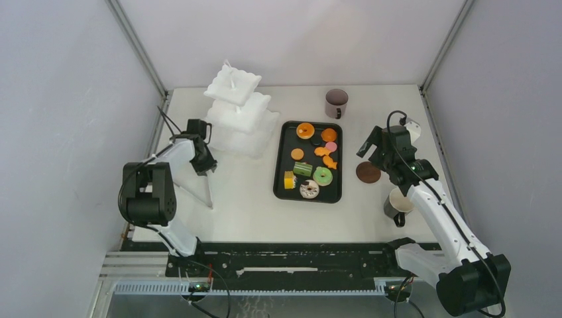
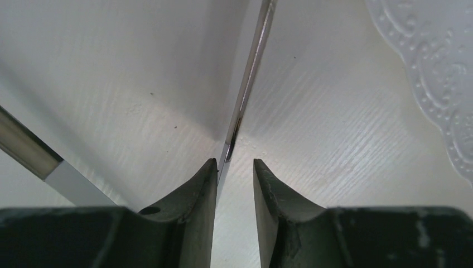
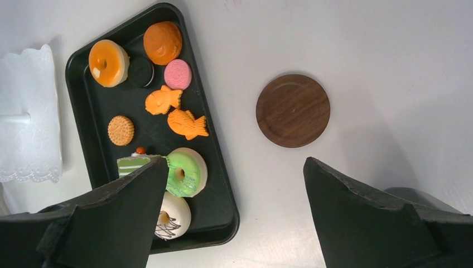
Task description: Serve the afternoon tea
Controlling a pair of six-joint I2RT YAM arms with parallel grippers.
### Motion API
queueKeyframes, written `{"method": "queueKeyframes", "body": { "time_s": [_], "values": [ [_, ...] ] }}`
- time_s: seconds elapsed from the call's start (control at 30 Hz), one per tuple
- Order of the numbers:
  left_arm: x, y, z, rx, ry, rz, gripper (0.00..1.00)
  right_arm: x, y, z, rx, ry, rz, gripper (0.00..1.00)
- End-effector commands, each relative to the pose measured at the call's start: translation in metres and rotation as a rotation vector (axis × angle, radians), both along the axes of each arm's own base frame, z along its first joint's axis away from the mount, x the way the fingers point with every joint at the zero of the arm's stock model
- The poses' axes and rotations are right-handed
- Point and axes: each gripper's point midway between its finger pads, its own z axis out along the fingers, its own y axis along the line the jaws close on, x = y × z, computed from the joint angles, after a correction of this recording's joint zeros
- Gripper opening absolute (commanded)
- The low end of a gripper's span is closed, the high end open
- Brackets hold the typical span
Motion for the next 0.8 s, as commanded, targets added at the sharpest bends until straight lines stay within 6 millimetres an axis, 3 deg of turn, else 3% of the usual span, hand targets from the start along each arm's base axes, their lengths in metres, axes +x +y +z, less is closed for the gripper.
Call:
{"method": "queueKeyframes", "body": {
  "time_s": [0.0, 0.23, 0.4, 0.7, 0.77],
  "values": [
    [0.001, -0.024, 0.005, -0.034, -0.039, -0.079, 0.34, 0.007, 0.002, 0.01, 0.025, -0.051, -0.009, 0.98],
    [-0.027, -0.064, -0.007, -0.044, 0.008, -0.17, 0.33, 0.009, 0.005, 0.007, 0.029, -0.042, 0.009, 0.97],
    [-0.039, -0.069, 0.001, -0.006, 0.004, -0.197, 0.37, 0.008, 0.004, 0.005, 0.017, -0.034, 0.016, 0.97],
    [-0.044, -0.05, 0.062, 0.091, -0.121, -0.084, 0.95, 0.009, 0.005, 0.002, 0.002, -0.025, 0.038, 0.98],
    [-0.054, -0.047, 0.067, 0.103, -0.128, -0.011, 1.0, 0.009, 0.008, 0.002, 0.007, -0.03, 0.058, 0.98]
  ]
}}
